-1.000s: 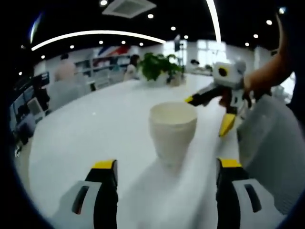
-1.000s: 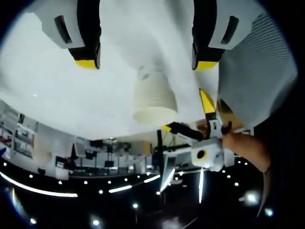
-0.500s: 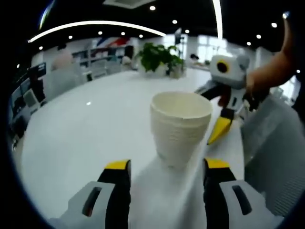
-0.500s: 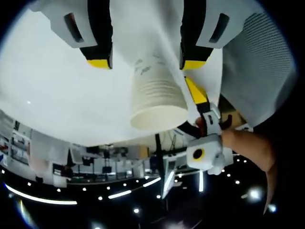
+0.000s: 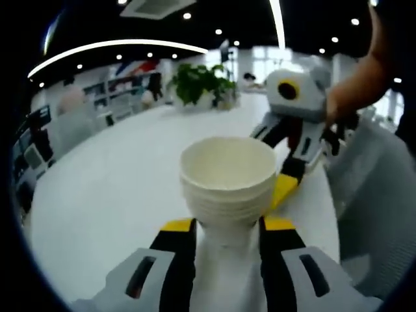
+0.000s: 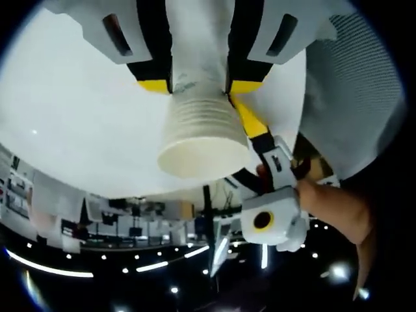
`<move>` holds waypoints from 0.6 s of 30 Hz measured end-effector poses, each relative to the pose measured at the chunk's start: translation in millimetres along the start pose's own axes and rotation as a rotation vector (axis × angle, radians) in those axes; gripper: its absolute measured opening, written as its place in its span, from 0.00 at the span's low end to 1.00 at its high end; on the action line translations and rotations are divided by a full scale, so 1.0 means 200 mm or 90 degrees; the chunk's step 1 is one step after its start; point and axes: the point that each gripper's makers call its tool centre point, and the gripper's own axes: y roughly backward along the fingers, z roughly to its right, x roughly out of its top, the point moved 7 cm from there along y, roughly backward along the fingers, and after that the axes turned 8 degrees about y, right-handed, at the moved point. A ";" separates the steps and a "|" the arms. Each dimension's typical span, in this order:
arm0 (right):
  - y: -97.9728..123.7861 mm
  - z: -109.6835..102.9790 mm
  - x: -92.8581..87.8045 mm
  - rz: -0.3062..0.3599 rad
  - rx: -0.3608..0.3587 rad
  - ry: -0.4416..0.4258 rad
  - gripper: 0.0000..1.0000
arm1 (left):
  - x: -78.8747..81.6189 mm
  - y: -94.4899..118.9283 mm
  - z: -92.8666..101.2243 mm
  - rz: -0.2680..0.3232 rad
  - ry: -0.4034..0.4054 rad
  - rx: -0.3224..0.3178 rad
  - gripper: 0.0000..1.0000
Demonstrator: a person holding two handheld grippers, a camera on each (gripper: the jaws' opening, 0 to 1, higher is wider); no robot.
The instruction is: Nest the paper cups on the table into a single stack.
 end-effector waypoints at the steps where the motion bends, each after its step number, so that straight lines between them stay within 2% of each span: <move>1: 0.00 0.00 0.00 0.000 0.000 -0.002 0.29 | 0.00 0.00 0.00 0.000 -0.001 0.000 0.38; 6: 0.00 0.01 0.01 -0.003 -0.001 0.003 0.29 | 0.01 0.00 -0.01 -0.002 -0.013 -0.006 0.38; 9: 0.01 0.06 0.03 -0.005 -0.001 0.008 0.29 | 0.05 -0.02 -0.04 -0.004 -0.016 -0.017 0.37; 18: 0.03 0.27 0.10 -0.016 0.000 0.022 0.28 | 0.23 -0.10 -0.20 -0.003 -0.043 -0.042 0.37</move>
